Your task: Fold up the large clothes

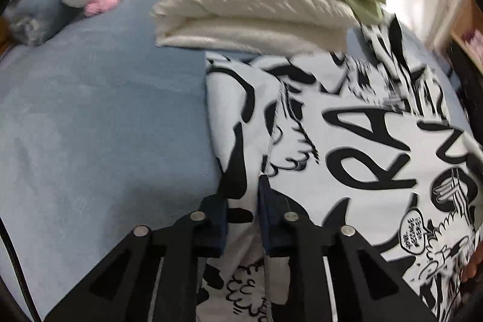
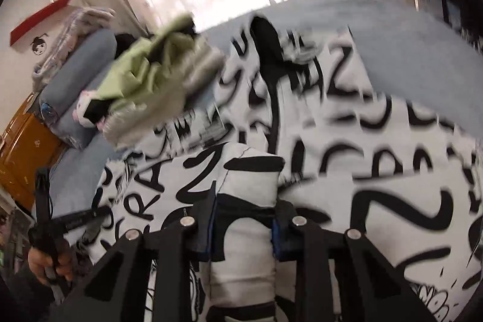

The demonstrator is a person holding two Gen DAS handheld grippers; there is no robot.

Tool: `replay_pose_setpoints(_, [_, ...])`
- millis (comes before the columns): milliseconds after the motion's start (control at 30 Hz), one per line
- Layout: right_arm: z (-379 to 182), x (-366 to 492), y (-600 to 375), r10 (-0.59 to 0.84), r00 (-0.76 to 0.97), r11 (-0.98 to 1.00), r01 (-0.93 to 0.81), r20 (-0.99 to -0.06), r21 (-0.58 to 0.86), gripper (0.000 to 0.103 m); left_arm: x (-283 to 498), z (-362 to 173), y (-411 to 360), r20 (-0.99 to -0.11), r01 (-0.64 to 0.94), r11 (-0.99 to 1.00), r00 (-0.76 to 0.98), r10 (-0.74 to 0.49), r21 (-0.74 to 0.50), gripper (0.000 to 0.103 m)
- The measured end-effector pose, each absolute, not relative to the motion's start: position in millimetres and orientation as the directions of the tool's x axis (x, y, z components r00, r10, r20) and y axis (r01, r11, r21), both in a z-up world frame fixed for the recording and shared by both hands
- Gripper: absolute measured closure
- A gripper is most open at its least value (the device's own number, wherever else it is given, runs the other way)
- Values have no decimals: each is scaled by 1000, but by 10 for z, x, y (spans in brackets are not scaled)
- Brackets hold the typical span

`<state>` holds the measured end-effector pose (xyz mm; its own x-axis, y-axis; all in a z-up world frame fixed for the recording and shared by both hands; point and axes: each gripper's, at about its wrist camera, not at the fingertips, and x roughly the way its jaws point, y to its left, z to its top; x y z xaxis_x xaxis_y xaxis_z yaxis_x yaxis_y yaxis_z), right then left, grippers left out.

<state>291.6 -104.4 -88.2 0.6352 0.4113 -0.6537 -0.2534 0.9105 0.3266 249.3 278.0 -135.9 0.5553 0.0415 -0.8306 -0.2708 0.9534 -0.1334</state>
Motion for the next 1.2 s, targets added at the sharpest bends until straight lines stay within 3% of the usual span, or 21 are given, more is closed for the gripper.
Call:
replay_pose_setpoints(133, [-1334, 3123, -1028, 284, 518, 959, -150, -807, 241, 74, 2442, -1472, 2880, -801, -289, 956, 584, 130, -56, 92])
replay_pose_setpoints(333, [-1119, 2954, -1285, 305, 536, 948, -91, -787, 305, 59, 2395, -1363, 2972, -812, -285, 957, 569, 129, -48, 81])
replay_pose_setpoints(600, [-712, 2540, -781, 334, 591, 942, -239, -734, 236, 59, 2136, -866, 2433, -752, -195, 980, 650, 105, -31, 79])
replay_pose_setpoints(733, [-755, 2389, -226, 383, 551, 916, -327, -742, 230, 59, 2104, -835, 1987, -770, -148, 988, 636, 55, -51, 78])
replay_pose_setpoints(867, [-968, 2310, 84, 394, 501, 905, -361, -771, 227, 59, 2083, -1115, 1713, -831, -158, 986, 554, 39, -58, 71])
replay_pose_setpoints(933, [-1107, 2306, 79, 373, 473, 912, -343, -798, 223, 59, 2077, -1321, 1727, -867, -176, 983, 497, 39, -57, 71])
replay_pose_setpoints(1200, [-1162, 2235, -884, 228, 566, 973, -152, -792, 172, 59, 1922, -1324, 2074, -858, -224, 972, 511, 59, -66, 71])
